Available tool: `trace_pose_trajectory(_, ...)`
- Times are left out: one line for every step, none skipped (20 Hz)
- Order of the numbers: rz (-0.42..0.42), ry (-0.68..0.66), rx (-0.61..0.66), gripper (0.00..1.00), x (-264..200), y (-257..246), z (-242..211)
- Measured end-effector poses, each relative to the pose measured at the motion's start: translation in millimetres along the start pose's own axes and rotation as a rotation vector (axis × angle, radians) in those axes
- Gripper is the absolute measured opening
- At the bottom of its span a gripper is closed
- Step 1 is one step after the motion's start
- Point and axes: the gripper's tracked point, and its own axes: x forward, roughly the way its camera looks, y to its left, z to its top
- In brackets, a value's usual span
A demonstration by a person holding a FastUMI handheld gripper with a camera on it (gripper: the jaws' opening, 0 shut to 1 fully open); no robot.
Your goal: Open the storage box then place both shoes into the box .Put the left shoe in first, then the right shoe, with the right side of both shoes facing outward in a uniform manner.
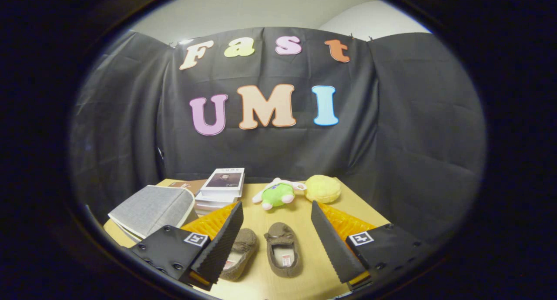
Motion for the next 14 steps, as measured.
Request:
trace_pose_trajectory(0.007, -0.004, 0.010, 1.00, 0, 4, 1)
trace_pose_trajectory(0.018, -0.009, 0.024, 1.00, 0, 10, 2)
trace_pose_trajectory(0.036, -0.011, 0.044, 1.00, 1, 17, 4)
trace_pose_trajectory(0.061, -0.012, 0.071, 1.00, 1, 27, 3)
trace_pose_trajectory(0.085, -0.017, 0.100, 1.00, 1, 39, 5)
trace_pose_trajectory(0.115, -0.020, 0.133, 1.00, 0, 51, 6)
trace_pose_trajectory(0.143, -0.021, 0.166, 1.00, 0, 63, 6)
trace_pose_trajectory(0.172, -0.022, 0.199, 1.00, 0, 76, 6)
trace_pose_trajectory(0.200, -0.023, 0.241, 1.00, -1, 90, 6)
trace_pose_trajectory(0.228, -0.022, 0.289, 1.00, -4, 103, 6)
trace_pose_trajectory(0.251, -0.018, 0.344, 1.00, -5, 115, 6)
trace_pose_trajectory(0.276, -0.014, 0.403, 1.00, -8, 128, 5)
trace_pose_trajectory(0.308, -0.002, 0.466, 1.00, -11, 144, 3)
trace_pose_trajectory(0.333, 0.011, 0.516, 0.99, -14, 156, 0)
